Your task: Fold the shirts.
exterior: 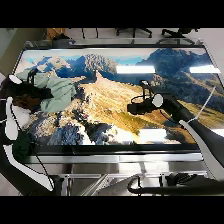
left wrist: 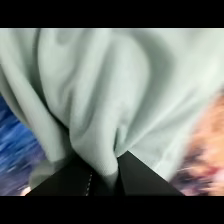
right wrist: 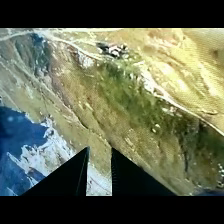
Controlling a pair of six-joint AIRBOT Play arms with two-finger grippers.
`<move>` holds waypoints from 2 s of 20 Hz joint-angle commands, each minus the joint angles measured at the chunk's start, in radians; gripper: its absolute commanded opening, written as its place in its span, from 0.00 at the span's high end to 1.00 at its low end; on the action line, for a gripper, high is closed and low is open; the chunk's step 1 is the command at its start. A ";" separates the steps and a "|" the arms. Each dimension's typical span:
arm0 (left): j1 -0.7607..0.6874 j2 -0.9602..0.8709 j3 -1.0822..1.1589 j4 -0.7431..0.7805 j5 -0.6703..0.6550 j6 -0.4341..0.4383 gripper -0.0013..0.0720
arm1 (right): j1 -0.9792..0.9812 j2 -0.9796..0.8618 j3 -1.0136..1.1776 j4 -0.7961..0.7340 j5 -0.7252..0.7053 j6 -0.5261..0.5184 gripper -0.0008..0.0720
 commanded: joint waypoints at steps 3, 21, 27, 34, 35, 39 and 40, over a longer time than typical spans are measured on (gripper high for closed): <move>-0.071 0.168 0.232 -0.521 -0.240 -0.018 0.96 | -0.079 0.075 0.048 0.000 0.093 0.001 0.96; -0.678 0.555 -0.569 -0.409 0.084 -0.035 0.73 | -0.246 0.132 0.064 -0.017 0.312 -0.067 0.59; -0.412 0.555 -0.562 -0.410 -0.112 -0.049 0.03 | -0.244 0.111 0.048 -0.018 0.343 -0.067 0.46; -0.316 0.719 -0.956 -0.414 -0.157 -0.069 0.03 | -0.243 0.055 -0.162 0.262 0.232 -0.244 0.37; -0.352 0.750 -1.036 -0.419 -0.095 -0.069 0.03 | -0.243 0.024 -0.163 0.328 0.225 -0.299 0.37; -0.557 0.807 -1.250 -0.494 0.195 -0.108 0.03 | -0.243 -0.101 -0.163 0.522 0.179 -0.488 0.37; -0.598 0.803 -1.272 -0.526 0.255 -0.108 0.03 | -0.243 -0.126 -0.163 0.549 0.169 -0.512 0.37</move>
